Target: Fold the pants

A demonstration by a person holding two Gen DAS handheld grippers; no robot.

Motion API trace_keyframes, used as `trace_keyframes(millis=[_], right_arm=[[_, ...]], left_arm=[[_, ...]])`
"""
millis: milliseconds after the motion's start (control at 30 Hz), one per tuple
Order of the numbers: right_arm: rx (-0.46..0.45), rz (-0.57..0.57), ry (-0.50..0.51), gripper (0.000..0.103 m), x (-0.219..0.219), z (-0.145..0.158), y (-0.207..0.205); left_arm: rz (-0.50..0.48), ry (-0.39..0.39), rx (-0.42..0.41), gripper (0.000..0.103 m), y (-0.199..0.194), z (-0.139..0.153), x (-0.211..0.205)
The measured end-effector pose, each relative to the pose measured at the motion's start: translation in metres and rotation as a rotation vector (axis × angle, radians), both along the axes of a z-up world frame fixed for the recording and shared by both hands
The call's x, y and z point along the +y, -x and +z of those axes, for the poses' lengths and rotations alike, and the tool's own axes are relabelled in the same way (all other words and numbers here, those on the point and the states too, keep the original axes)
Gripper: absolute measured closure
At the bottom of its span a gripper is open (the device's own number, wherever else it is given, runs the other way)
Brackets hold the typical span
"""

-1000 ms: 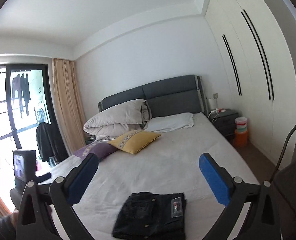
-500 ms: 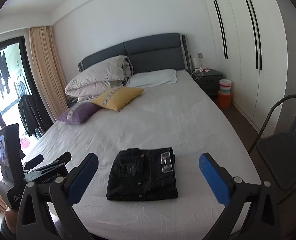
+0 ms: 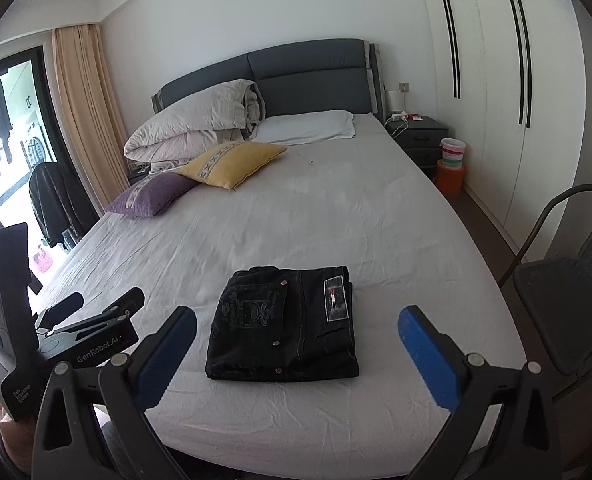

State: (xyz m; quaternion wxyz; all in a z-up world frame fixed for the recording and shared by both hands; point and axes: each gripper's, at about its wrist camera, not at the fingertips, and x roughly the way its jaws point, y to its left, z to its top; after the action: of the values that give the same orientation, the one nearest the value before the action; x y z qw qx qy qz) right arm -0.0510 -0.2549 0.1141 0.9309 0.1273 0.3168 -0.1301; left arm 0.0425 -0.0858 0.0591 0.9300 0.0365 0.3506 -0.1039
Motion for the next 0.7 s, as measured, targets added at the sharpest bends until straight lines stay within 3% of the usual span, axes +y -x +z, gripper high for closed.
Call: trace_keyframes(millis=[700], right_arm=[[0.024,0.018,0.002,0.000,0.0060,-0.0038,-0.0005]], left_arm=[[-0.007,-0.001,0.011,0.000,-0.0032,-0.0086,-0.0010]])
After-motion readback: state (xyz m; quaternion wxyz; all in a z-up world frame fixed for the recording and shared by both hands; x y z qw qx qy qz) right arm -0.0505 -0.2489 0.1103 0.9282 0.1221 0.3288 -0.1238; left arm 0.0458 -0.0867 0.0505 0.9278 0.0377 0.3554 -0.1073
